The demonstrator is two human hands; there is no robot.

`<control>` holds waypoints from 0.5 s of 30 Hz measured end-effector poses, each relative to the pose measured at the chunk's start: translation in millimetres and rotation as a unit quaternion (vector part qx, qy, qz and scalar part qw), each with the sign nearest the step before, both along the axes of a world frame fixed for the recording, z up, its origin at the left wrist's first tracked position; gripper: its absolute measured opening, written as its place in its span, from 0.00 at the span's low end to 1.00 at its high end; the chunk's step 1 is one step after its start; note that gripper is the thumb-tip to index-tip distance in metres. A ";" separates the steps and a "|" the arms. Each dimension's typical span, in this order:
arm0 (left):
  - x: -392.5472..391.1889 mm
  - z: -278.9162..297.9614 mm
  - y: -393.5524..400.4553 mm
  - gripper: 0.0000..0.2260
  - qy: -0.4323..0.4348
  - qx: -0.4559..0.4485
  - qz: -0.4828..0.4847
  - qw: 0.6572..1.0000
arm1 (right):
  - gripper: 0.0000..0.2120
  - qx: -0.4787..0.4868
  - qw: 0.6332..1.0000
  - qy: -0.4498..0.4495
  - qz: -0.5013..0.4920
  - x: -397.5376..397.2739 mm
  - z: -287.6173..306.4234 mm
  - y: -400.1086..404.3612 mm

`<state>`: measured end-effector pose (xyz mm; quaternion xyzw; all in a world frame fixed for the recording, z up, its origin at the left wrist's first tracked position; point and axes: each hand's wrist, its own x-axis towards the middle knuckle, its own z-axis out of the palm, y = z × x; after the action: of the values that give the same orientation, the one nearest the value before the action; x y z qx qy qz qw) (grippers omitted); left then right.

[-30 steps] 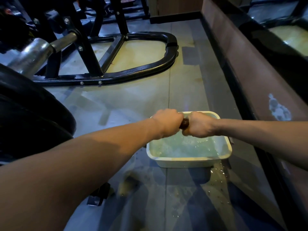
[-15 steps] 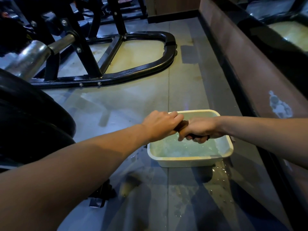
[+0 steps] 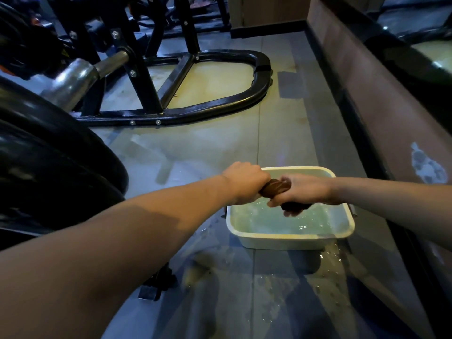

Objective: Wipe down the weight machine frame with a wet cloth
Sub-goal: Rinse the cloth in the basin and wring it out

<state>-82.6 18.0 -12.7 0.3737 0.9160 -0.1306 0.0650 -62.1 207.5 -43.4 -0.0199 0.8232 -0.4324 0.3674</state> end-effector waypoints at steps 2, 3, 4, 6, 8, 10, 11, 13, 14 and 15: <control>-1.9 -2.3 -1.1 0.06 -0.065 0.040 0.090 0.993 | 0.32 0.060 0.975 0.212 -0.003 3.3 -10.3 1.8; -3.8 -3.7 -2.5 0.06 -0.102 0.071 0.129 0.984 | 0.35 0.090 0.949 0.302 0.012 5.7 -15.0 4.2; -6.2 -4.4 -3.7 0.07 -0.141 0.110 0.165 0.970 | 0.39 0.125 0.918 0.375 0.042 8.1 -18.1 6.2; -9.1 -2.3 -6.6 0.08 -0.241 0.210 0.237 0.917 | 0.45 0.204 0.849 0.475 0.105 11.4 -22.1 9.5; -8.5 4.2 -7.0 0.08 -0.394 0.283 0.295 0.823 | 0.47 0.240 0.807 0.528 0.116 12.9 -22.9 8.8; -5.4 9.9 -5.5 0.08 -0.554 0.282 0.317 0.716 | 0.40 0.214 0.797 0.559 0.079 13.9 -19.7 5.2; -3.4 10.3 -4.6 0.09 -0.607 0.272 0.320 0.674 | 0.34 0.192 0.797 0.570 0.066 13.5 -15.9 3.5; 0.6 7.7 -2.9 0.10 -0.641 0.263 0.326 0.643 | 0.23 0.147 0.820 0.549 0.071 10.9 -7.6 0.8; 2.9 5.7 -1.5 0.09 -0.630 0.267 0.326 0.653 | 0.20 0.132 0.836 0.527 0.078 9.7 -5.1 -0.3; 5.3 3.3 0.1 0.09 -0.603 0.272 0.324 0.676 | 0.17 0.126 0.851 0.504 0.084 8.0 -4.9 -0.6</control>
<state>-77.3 18.1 -9.4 0.0521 0.7368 0.4074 0.5371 -54.1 206.9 -48.3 -0.2577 0.9380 -0.2231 -0.0632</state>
